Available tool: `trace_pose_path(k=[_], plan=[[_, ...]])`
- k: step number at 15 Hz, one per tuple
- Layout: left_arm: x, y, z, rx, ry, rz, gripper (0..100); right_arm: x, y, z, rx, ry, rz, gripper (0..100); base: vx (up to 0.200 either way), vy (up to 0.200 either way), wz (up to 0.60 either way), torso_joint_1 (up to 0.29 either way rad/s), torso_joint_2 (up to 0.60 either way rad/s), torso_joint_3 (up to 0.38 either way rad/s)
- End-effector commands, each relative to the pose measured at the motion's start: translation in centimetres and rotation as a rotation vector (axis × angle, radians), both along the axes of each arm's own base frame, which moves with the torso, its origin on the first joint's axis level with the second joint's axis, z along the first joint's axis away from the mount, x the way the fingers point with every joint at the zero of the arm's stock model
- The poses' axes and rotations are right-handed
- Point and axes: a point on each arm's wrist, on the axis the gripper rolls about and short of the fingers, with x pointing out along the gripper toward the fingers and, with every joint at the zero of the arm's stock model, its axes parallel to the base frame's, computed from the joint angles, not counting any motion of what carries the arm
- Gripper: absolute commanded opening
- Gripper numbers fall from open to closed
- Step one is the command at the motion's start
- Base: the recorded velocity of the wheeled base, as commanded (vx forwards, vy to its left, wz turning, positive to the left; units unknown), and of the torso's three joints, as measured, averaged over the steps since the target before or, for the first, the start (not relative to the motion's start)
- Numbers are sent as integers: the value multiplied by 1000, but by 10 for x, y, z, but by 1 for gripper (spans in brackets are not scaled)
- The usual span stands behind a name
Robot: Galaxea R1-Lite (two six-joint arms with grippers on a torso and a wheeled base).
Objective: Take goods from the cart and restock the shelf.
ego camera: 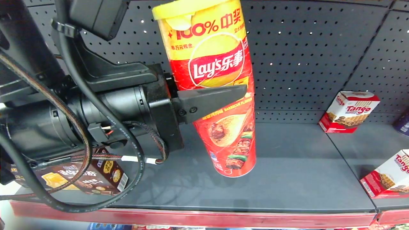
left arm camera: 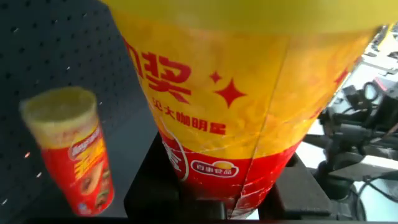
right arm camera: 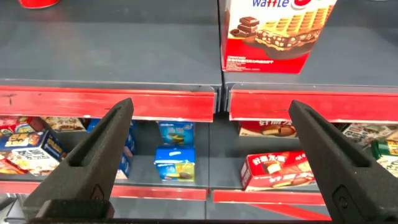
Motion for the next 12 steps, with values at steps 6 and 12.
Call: trace_pose_path(k=[6, 12], plan=[[3, 15, 3, -10, -10, 53, 0, 0, 0, 0, -1, 1, 0, 100, 0, 0, 0, 0, 0, 0], [3, 24, -5, 6, 17, 85, 0, 0, 0, 0, -3, 1, 4, 100, 0, 0, 0, 0, 0, 0]])
